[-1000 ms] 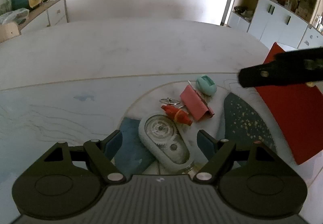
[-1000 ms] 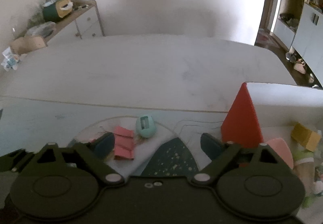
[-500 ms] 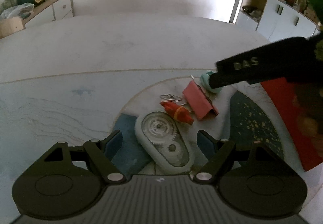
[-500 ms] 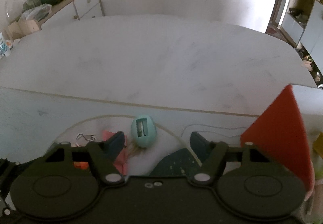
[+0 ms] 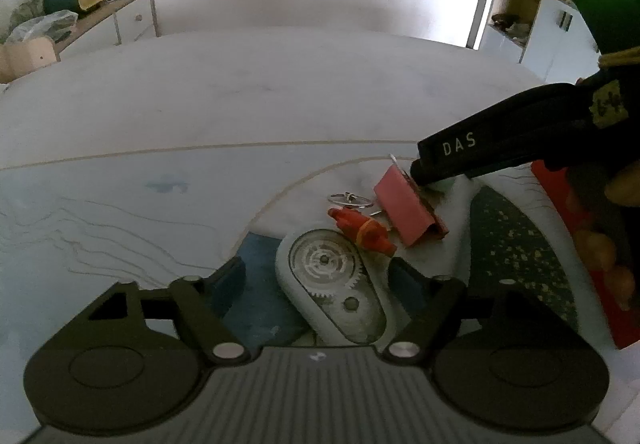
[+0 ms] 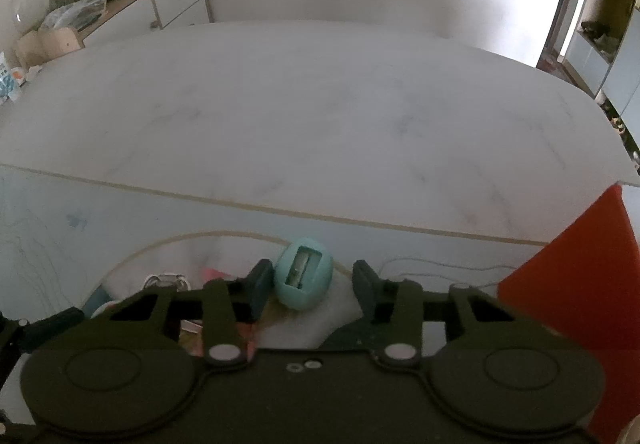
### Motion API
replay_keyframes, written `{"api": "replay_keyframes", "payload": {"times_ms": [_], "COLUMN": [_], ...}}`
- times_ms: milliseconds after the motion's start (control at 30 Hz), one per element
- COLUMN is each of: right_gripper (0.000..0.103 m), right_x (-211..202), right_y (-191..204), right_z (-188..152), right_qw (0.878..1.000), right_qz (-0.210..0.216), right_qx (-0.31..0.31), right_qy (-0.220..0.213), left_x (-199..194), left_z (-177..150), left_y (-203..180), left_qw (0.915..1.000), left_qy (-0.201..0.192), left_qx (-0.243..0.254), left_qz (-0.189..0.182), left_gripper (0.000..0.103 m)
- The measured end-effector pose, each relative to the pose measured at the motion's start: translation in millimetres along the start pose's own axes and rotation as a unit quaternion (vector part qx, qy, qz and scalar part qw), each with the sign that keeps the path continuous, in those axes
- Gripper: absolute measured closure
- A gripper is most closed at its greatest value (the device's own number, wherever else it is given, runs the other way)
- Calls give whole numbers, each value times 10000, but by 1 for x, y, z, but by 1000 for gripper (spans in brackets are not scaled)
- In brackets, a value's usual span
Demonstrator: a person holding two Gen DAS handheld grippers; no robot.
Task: Organize rigid objects
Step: 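Grasp the white correction tape with left tool while right tool grasps the teal sharpener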
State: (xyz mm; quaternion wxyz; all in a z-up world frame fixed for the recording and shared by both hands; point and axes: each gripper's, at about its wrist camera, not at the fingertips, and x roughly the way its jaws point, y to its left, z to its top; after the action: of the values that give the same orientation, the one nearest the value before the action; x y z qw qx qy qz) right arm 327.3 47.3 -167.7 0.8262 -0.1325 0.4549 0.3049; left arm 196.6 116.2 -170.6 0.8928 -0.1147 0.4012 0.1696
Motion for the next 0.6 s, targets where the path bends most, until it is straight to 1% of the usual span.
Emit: {"api": "replay_keyframes", "payload": {"times_ms": [67, 100, 133, 167, 400, 600], "right_gripper": [69, 71, 72, 72, 72, 72], "right_x": [-1, -1, -2, -3, -13, -36], "right_y": [1, 1, 1, 1, -2, -5], "right_z": [-1, -1, -1, -2, -5, -11], "right_qw": [10000, 10000, 10000, 10000, 9999, 9998], "right_qz": [-14, -25, -24, -25, -52, -10], "right_qx": [-9, -16, -19, -25, 49, 127], "right_qy": [-13, -19, -17, -12, -77, -120], "left_x": [-1, -1, -1, -2, -3, -9], "left_z": [1, 1, 2, 2, 5, 7], "left_y": [1, 1, 0, 0, 5, 11], "left_qw": [10000, 10000, 10000, 10000, 9999, 9997], "left_qy": [-11, -18, -28, -28, 42, 118], "left_qx": [12, 28, 53, 73, -29, -145], "left_qz": [-12, -24, -47, -56, -143, -183], "left_gripper": [34, 38, 46, 47, 49, 49]}}
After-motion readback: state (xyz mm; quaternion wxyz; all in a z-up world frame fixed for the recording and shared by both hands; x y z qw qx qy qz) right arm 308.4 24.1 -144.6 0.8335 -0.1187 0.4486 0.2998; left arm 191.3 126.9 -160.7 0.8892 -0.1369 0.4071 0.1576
